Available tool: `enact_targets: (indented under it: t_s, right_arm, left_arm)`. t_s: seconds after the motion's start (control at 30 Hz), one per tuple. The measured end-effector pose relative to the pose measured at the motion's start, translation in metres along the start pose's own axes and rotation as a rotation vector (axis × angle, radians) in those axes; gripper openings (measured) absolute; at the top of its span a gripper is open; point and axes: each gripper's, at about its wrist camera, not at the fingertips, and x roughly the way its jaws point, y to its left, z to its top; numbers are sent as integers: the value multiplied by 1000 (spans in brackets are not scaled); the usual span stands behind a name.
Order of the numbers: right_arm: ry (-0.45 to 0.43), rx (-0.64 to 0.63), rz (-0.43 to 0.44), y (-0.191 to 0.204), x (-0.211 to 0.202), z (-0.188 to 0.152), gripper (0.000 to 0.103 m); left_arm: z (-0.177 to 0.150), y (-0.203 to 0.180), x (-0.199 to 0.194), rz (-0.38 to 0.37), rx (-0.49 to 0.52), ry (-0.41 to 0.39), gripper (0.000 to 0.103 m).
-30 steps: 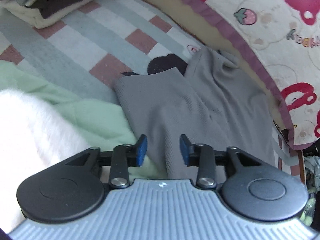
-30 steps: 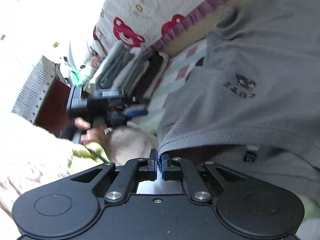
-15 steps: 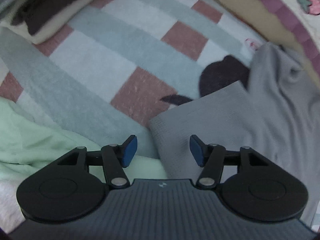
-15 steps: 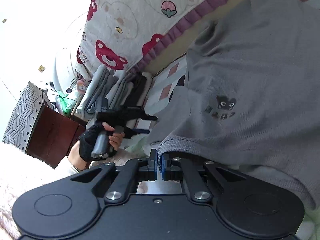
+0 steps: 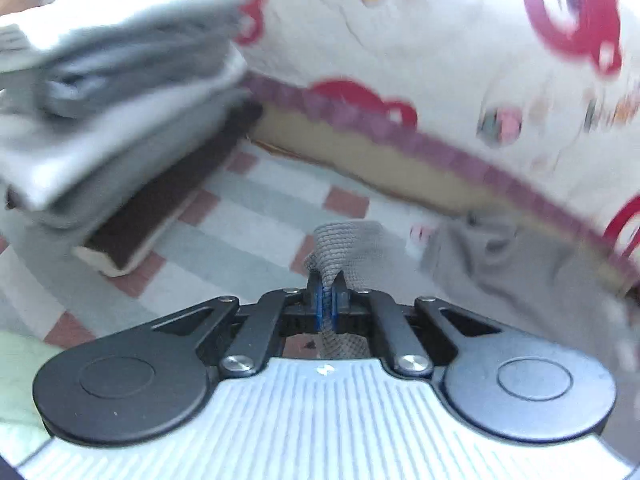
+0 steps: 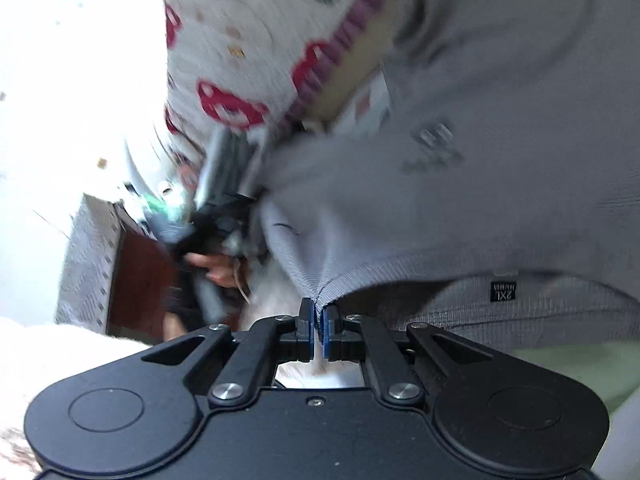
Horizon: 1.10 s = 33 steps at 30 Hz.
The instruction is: Fold clothes
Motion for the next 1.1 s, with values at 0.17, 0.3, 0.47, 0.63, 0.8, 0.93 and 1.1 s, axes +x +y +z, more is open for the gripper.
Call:
enact_targets:
  t_s: [0.17,0.3,0.47,0.63,0.8,0.93,1.1]
  right_arm:
    - [71,-12,-8,3,17,-4,7]
    - [128,-21,-14,5,31,-7,7]
    - [177,-39,-117,5,49,-8,9]
    - [92,-124,-198,12,24,-9,60]
    - [-177,-68,-406,-11,-64,4,60]
    - [-401,21,-589,-36,-136,16,62]
    - [-575,66,-775,-68,-184,17,61]
  left_arm:
    - [-14,24,-7,97,33,65,3]
    - [-25,40,-6,158,34,89,3]
    - [-37,31,31,265,143,217,4]
    - [-26,15,18,343,156,161,33]
    - [-19,-34,-9,199,241,39,41]
    - [-37,-98,0,-133,332,89,49]
    - [-94,-192,39,-355,553,239,49]
